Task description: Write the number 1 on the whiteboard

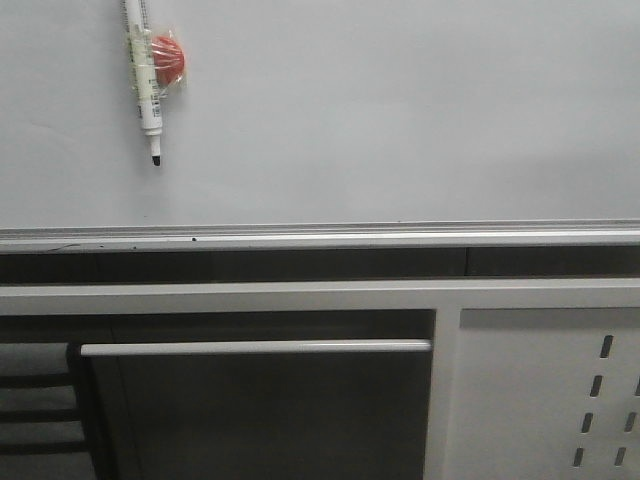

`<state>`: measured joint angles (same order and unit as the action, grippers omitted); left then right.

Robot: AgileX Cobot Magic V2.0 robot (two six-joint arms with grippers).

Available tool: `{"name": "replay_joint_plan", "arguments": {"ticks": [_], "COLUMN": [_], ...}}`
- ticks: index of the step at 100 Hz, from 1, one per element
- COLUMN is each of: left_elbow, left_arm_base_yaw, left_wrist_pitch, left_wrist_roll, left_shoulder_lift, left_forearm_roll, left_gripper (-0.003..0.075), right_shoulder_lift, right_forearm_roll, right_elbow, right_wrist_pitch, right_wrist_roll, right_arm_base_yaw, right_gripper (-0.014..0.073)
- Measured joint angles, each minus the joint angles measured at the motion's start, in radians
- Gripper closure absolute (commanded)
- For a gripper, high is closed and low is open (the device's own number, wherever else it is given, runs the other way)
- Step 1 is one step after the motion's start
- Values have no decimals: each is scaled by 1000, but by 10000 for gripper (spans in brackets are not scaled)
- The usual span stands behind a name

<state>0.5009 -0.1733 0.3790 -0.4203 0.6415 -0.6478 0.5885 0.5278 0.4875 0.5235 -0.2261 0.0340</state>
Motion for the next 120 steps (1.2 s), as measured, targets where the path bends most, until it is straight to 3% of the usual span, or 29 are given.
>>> {"name": "replay_joint_plan", "arguments": {"ticks": [4,11,15,21,52,75,100,109,120], "left_elbow": [10,25,29,40,119,206,267,280,289], "left_arm_base_yaw": [-4,-21,-34,-57,-224,-322,-334,-336,-336], "left_wrist_pitch": [0,0,-3,-6,-139,-289,-311,-298,-298], "left_wrist_roll": [-62,-174,-244,-340,-783,-845,-851,-851,-851], "left_shoulder_lift": [26,77,108,153,395,551,637,649,659], "left_forearm_roll": [-61,-174,-233,-335,-735,-786,-790,-790,-790], "left_gripper": [502,367,309,281,281,282,283,354,556], "right_shoulder_lift": [12,29,34,44,50,50,50,50,50], "right_forearm_roll": [3,10,11,14,18,18,18,18,18], "right_elbow": [10,20,23,23,23,23,23,23,23], "right_wrist_pitch": [5,7,7,9,9,9,9,9,9], "right_wrist_roll": [-8,-20,-24,-32,-58,-60,-60,-63,-63], "right_arm_base_yaw": [0,0,0,0,0,0,0,0,0], "right_gripper": [265,144,126,125,125,125,125,125,125]}}
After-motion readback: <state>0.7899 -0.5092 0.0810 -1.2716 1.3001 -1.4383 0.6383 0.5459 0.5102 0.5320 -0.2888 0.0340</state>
